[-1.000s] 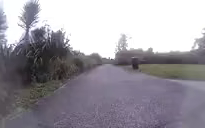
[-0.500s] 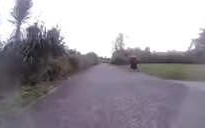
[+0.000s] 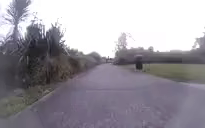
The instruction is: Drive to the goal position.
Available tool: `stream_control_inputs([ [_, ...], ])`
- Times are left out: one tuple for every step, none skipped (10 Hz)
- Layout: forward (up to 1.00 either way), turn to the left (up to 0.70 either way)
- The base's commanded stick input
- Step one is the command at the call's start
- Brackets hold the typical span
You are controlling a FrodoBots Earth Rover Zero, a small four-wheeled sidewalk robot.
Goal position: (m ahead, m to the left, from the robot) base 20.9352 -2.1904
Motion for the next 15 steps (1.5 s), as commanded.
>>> stream_control_inputs([
  [0.85,0.00],
  [0.85,0.00],
  [0.85,0.00],
  [0.85,0.00],
  [0.85,-0.08],
  [0.85,-0.17],
  [0.85,-0.26],
  [0.85,-0.34],
  [0.85,-0.34],
  [0.85,-0.34],
  [0.85,-0.34],
  [0.85,-0.34],
  [0.85,-0.34],
  [0.85,0.00],
  [0.85,0.00],
])
